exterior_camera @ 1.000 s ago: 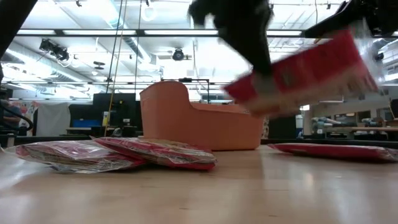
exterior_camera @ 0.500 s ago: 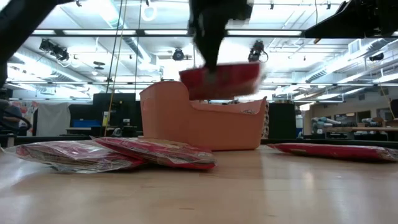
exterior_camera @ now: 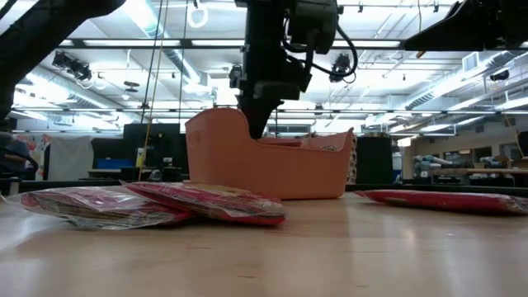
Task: Sort popcorn bags into baskets
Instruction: Put the pop corn bag into the orange bin
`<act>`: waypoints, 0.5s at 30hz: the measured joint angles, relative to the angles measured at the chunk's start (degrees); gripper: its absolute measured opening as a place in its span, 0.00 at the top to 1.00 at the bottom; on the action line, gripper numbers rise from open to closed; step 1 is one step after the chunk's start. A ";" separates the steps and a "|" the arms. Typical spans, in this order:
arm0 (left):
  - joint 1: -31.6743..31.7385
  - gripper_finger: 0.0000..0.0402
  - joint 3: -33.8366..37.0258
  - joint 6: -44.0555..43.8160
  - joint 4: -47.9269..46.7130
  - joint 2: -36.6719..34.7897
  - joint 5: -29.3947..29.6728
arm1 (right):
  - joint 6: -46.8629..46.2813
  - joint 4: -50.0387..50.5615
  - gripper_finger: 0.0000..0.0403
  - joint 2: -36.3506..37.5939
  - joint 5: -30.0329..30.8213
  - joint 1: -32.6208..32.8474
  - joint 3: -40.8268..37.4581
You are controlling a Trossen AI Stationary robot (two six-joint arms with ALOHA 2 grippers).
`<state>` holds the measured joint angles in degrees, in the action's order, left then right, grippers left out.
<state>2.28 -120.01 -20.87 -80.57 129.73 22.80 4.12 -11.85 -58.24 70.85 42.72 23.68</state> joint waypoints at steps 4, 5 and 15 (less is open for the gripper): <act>-1.58 0.68 -0.02 1.83 1.36 -0.09 -0.08 | -0.04 -0.01 0.53 0.00 0.00 0.00 -0.02; -2.20 0.66 -0.04 3.30 2.53 -0.09 -0.72 | -0.04 -0.01 0.53 0.00 0.00 0.00 0.00; -11.10 0.66 -0.04 22.05 22.99 -0.10 -3.19 | 0.88 -0.06 0.53 0.04 6.11 2.16 0.00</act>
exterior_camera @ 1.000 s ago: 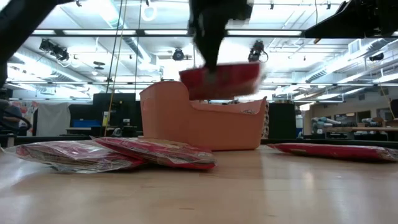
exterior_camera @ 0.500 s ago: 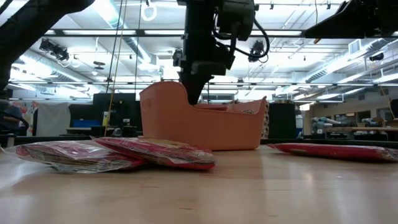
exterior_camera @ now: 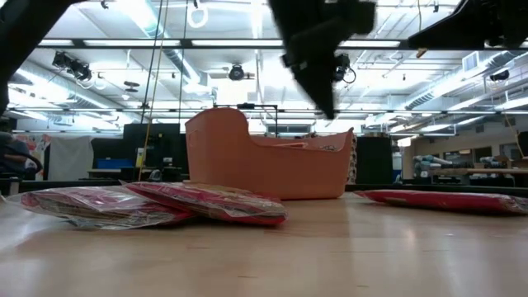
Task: Sort popcorn bags into baskets
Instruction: Put the pop corn bag into the orange bin
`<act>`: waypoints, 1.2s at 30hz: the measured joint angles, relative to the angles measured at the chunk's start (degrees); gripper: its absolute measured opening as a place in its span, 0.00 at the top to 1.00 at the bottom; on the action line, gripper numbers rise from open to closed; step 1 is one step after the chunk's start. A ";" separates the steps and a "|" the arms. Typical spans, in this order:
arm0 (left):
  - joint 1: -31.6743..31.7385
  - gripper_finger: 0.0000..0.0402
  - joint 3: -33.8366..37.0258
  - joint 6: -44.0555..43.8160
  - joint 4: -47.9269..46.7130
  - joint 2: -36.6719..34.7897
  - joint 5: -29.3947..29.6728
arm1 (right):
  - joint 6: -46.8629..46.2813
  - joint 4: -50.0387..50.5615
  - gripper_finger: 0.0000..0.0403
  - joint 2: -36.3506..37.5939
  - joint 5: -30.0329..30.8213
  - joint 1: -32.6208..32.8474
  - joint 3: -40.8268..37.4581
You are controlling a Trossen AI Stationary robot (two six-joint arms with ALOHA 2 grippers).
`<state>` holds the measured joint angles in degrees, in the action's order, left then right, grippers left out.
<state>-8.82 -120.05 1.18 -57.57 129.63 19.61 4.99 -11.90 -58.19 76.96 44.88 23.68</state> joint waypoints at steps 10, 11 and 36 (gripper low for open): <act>-3.61 0.68 0.52 12.40 19.94 6.76 -1.38 | 3.13 0.15 0.53 0.00 10.29 3.11 0.00; -3.60 0.68 0.52 13.90 21.20 7.38 -1.24 | 3.56 0.19 0.53 0.00 11.68 3.29 0.00; -1.32 0.68 0.20 44.31 29.16 16.62 2.79 | 4.23 0.85 0.53 0.00 13.02 3.04 0.00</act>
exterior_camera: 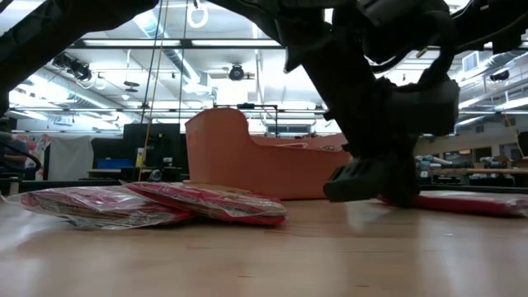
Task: Sort popcorn bags into baskets
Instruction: Put the pop corn bag into the orange bin
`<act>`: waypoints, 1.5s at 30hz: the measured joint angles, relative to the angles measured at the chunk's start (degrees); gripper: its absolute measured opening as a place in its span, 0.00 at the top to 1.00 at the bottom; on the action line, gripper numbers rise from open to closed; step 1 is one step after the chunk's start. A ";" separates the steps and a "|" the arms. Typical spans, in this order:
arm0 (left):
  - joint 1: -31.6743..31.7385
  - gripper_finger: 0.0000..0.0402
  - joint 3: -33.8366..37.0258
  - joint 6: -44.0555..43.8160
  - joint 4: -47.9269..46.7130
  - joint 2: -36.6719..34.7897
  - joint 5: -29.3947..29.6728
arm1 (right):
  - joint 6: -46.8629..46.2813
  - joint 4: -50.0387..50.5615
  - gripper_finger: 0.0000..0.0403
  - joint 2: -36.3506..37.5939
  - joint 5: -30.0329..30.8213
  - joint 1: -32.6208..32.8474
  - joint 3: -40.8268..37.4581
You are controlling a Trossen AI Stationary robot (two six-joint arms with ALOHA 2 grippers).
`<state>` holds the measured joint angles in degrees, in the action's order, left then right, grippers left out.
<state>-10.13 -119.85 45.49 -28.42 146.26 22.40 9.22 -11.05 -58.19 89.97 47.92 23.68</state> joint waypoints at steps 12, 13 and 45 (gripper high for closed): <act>-1.03 0.98 -1.31 -2.08 -1.69 0.04 4.52 | -0.69 0.02 0.53 -0.04 -0.73 0.02 0.00; -1.27 0.98 -1.98 -2.80 -3.19 -0.05 4.41 | -0.69 0.00 0.53 -0.04 -1.01 0.02 0.00; 3.31 0.99 -12.79 -62.55 -61.48 -16.22 16.21 | -1.74 -0.42 0.53 -0.02 -1.81 0.02 0.00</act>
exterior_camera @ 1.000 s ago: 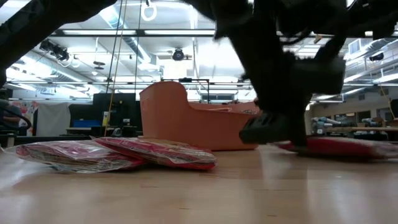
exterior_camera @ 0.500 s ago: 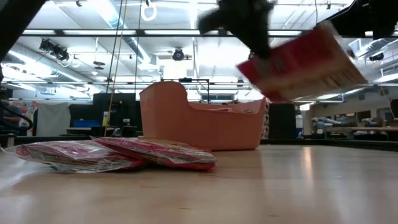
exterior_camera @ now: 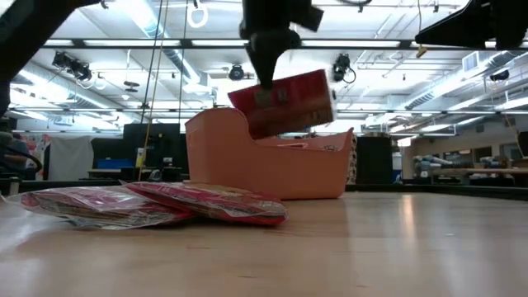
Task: Sort popcorn bags into baskets
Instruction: Put the pop corn bag into the orange bin
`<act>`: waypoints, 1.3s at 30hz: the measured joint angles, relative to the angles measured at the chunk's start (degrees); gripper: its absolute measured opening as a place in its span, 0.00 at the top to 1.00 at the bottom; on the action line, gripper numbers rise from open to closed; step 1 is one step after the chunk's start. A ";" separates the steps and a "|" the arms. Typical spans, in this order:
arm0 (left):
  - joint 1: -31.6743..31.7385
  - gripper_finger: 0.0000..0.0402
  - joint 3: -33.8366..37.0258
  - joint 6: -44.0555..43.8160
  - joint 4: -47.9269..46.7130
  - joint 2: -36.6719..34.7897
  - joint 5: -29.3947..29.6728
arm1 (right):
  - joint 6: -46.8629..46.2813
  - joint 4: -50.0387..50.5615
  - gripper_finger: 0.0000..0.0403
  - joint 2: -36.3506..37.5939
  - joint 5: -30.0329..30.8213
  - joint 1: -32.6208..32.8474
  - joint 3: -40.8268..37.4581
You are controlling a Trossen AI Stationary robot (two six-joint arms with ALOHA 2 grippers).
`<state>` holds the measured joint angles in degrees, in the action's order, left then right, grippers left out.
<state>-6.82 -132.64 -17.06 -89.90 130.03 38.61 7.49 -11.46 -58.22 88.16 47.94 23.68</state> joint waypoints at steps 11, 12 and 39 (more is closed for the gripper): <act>8.61 0.98 -0.03 -6.56 -0.05 1.97 -9.31 | 0.05 0.78 0.53 -0.02 -0.83 0.00 -0.02; 8.94 0.98 0.00 -6.45 -0.07 1.99 -9.98 | 0.04 0.81 0.53 -0.02 -0.83 0.00 -0.01; -5.40 0.64 2.12 9.52 11.27 -6.79 -5.08 | -1.97 0.92 0.53 0.00 -4.67 0.11 0.00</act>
<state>-12.23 -130.52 -7.54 -78.63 123.24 33.53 5.52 -10.55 -58.22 83.49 48.05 23.68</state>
